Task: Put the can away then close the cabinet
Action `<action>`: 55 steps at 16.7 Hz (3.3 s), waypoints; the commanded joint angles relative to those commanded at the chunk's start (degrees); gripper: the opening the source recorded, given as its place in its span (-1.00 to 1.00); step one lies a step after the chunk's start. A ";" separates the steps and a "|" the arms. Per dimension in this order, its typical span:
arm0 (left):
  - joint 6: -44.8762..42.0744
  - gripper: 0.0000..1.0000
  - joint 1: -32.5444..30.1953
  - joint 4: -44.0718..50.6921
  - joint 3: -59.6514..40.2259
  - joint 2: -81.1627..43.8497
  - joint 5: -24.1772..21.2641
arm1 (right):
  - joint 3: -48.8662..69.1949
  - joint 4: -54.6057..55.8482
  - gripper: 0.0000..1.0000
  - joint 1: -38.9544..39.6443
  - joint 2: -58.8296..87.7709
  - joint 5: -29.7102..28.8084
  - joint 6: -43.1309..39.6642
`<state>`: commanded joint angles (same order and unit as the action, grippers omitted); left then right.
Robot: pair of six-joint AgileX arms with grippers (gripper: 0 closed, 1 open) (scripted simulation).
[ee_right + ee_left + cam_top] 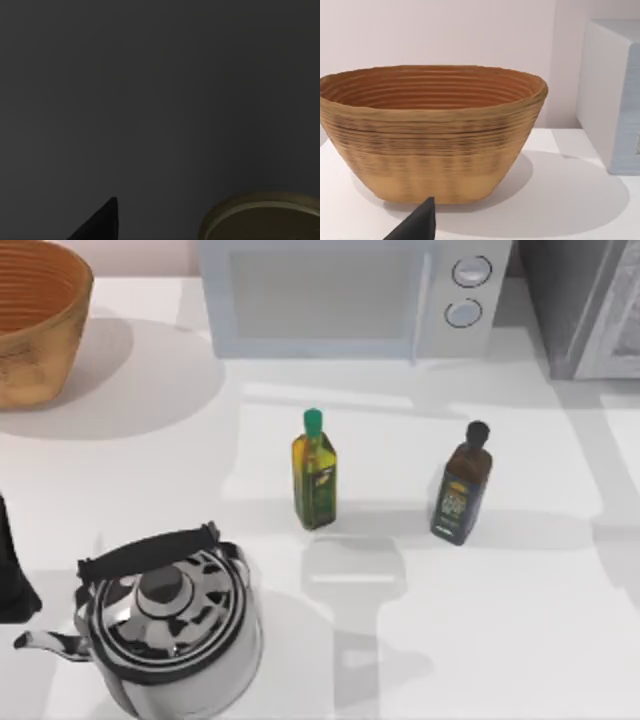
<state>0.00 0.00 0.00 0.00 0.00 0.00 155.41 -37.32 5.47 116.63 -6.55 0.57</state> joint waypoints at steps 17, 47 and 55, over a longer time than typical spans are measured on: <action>0.00 1.00 0.00 0.00 0.00 0.00 0.00 | -105.72 28.05 1.00 -3.54 -79.84 7.77 -3.05; 0.00 1.00 0.00 0.00 0.00 0.00 0.00 | -144.68 72.81 1.00 -35.76 -71.31 36.90 0.09; 0.00 1.00 0.00 0.00 0.00 0.00 0.00 | -136.18 99.87 1.00 -59.24 -34.24 59.61 0.64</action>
<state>0.00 0.00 0.00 0.00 0.00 0.00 19.23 62.55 -53.77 82.39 53.07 1.21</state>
